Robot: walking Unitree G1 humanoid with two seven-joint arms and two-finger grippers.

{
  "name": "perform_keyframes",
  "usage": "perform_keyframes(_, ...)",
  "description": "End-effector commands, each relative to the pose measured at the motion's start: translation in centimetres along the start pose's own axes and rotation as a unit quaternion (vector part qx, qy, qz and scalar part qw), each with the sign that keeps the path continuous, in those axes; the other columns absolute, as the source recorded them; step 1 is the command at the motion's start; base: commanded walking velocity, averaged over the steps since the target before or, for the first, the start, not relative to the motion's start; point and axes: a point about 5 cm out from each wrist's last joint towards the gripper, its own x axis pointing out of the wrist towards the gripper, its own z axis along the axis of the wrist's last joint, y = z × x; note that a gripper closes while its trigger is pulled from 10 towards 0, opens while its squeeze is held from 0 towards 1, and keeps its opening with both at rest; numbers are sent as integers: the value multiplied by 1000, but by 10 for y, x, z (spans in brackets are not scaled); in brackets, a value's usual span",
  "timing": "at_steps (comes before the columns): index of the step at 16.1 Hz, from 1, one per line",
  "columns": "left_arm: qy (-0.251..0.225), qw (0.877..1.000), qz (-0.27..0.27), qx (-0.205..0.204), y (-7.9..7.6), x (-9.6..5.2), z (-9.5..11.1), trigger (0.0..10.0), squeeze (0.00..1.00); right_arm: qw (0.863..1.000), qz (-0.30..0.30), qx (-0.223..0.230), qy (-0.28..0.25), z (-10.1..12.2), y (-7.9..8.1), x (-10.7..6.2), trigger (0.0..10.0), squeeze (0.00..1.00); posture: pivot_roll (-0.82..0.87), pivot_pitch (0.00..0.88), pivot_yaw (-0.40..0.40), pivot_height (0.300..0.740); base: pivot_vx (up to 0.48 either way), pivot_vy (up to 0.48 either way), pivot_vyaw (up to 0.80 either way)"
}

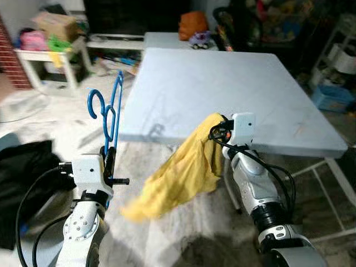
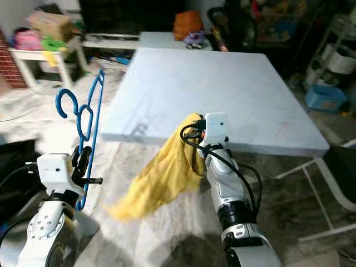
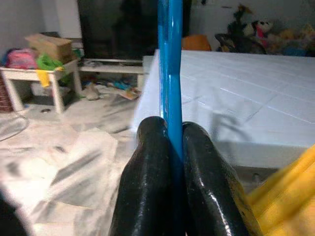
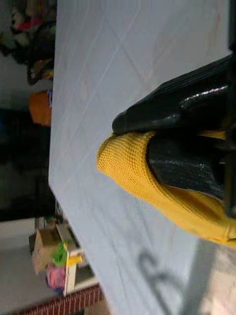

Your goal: Hang hanger

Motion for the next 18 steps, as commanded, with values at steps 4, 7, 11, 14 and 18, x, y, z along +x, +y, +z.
perform_keyframes(4, 2, 1000, -20, -9, -3, 0, -4, 10000, 0, 999, -32, 1, -9, 3, -15, -1, 10000, 0, 92, 0, -7, 740, 0, 0, 0)
perform_keyframes(7, -22, 999, -28, -13, -7, 3, 3, 10000, 0, 1000, -22, 1, -20, 9, -11, 3, 10000, 0, 97, 0, -14, 740, 81, 0, 0)
perform_keyframes(11, -46, 998, -32, -12, -8, 9, 15, 10000, 0, 999, -15, -2, -39, 22, -6, 11, 10000, 0, 100, 0, -12, 740, 354, 0, -302)
perform_keyframes(14, -55, 998, -35, -4, -7, 10, 19, 10000, 0, 999, -18, -5, -43, 23, -7, 12, 10000, 0, 98, 0, -7, 740, 374, 0, -221)
perform_keyframes(18, -59, 998, -33, 8, -7, 13, 22, 10000, 0, 998, -9, -24, -61, 34, -7, 16, 10000, 0, 93, 0, -7, 740, 317, 0, 0)
